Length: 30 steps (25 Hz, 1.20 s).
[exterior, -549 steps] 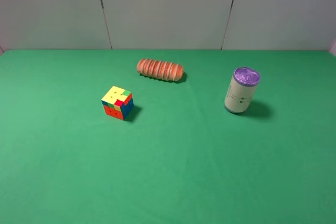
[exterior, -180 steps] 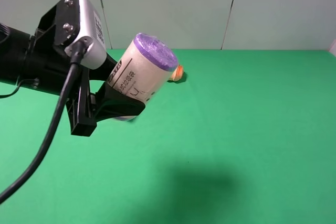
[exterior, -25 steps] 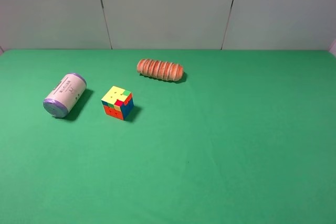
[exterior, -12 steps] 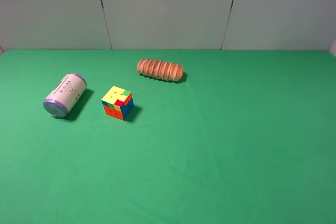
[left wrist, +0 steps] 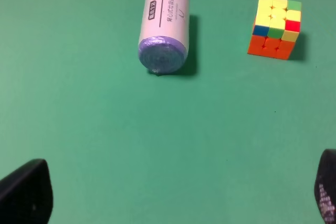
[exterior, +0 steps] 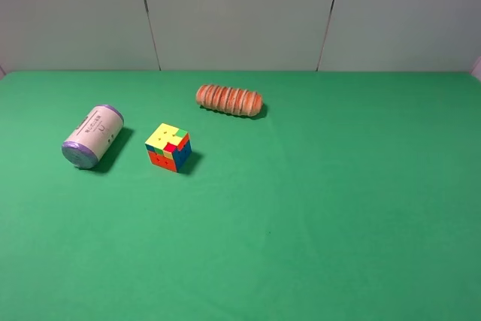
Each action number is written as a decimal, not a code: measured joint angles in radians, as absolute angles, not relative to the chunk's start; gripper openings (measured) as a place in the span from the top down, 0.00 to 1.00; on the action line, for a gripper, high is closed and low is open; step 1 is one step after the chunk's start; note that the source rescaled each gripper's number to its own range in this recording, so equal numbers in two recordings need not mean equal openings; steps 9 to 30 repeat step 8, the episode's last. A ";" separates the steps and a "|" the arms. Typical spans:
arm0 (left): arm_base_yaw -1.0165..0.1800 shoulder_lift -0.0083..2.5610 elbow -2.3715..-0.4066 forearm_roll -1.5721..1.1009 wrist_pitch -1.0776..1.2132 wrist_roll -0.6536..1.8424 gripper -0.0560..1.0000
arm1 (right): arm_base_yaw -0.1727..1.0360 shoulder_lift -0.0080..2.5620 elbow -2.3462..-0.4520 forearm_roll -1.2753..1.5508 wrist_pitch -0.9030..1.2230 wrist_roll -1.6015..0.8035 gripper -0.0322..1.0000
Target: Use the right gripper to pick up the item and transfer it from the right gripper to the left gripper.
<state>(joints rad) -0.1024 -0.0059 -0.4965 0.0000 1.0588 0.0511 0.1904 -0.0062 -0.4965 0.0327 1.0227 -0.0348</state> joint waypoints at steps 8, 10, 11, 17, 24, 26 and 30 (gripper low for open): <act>-0.102 -0.006 -0.497 0.000 1.059 0.051 0.00 | 0.190 -0.006 -0.496 0.033 1.023 -0.035 0.00; -0.102 -0.006 -0.497 0.000 1.059 0.051 0.00 | 0.190 -0.006 -0.496 0.033 1.023 -0.035 0.00; -0.102 -0.006 -0.497 0.000 1.059 0.051 0.00 | 0.190 -0.006 -0.496 0.033 1.023 -0.035 0.00; -0.102 -0.006 -0.497 0.000 1.059 0.051 0.00 | 0.190 -0.006 -0.496 0.033 1.023 -0.035 0.00; -0.102 -0.006 -0.497 0.000 1.059 0.051 0.00 | 0.190 -0.006 -0.496 0.033 1.023 -0.035 0.00; -0.102 -0.006 -0.497 0.000 1.059 0.051 0.00 | 0.190 -0.006 -0.496 0.033 1.023 -0.035 0.00; -0.102 -0.006 -0.497 0.000 1.059 0.051 0.00 | 0.190 -0.006 -0.496 0.033 1.023 -0.035 0.00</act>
